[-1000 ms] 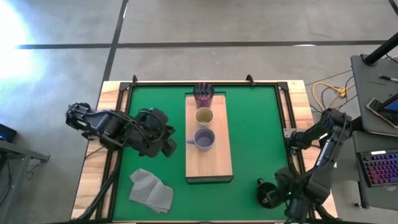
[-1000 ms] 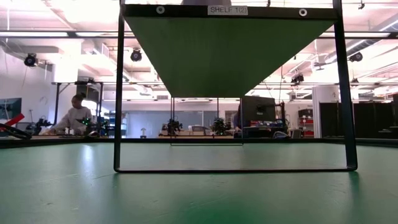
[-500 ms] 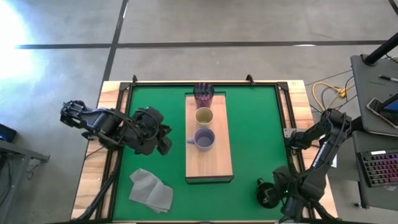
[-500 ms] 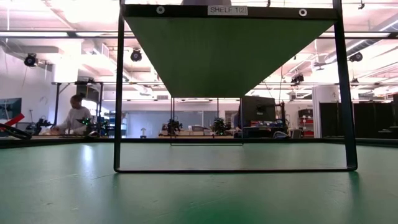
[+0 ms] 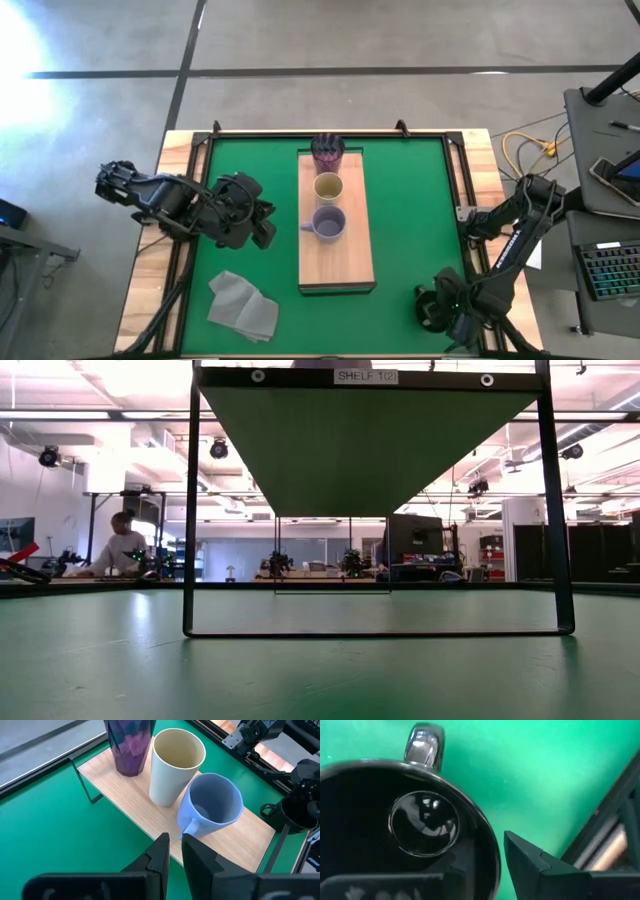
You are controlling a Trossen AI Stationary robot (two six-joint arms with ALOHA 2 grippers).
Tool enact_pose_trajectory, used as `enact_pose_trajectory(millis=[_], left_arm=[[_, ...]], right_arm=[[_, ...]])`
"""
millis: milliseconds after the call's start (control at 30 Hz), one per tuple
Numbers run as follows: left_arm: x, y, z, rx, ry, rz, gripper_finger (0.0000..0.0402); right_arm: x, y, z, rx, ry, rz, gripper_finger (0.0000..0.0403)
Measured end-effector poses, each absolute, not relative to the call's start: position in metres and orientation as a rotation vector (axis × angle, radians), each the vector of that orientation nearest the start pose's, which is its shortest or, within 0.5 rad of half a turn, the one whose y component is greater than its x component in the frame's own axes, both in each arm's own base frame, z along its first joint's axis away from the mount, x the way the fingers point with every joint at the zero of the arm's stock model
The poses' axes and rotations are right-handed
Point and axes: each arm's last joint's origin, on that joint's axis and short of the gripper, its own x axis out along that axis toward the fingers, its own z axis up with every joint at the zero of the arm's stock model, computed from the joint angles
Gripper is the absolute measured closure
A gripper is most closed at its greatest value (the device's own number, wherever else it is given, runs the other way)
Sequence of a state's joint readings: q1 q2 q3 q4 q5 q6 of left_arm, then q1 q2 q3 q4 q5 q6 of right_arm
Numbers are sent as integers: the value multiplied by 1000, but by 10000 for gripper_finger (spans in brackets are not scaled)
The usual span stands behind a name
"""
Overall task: Stack small to large cups/mugs on shelf
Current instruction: Put the black mug on the shelf
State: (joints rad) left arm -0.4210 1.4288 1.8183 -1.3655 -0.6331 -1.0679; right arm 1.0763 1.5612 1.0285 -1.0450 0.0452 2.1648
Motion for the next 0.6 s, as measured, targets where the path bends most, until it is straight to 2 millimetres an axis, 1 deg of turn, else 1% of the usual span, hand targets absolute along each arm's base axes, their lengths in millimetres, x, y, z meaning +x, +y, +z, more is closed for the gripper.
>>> enact_pose_trajectory(millis=[67,133,300,433,533,600], left_arm=[[225,-82,437,-508,632,600,365],[225,-82,437,-526,629,607,365],[226,-83,435,-538,625,611,365],[228,-83,432,-552,622,619,365],[231,-84,429,-556,620,620,365],[232,-85,426,-558,618,619,365]], right_arm=[[123,225,193,832,1356,-837,324],[122,223,193,817,1360,-832,338],[120,218,203,779,1376,-757,379],[119,213,208,703,1408,-662,384],[120,207,207,578,1441,-571,385],[122,204,207,471,1463,-472,385]])
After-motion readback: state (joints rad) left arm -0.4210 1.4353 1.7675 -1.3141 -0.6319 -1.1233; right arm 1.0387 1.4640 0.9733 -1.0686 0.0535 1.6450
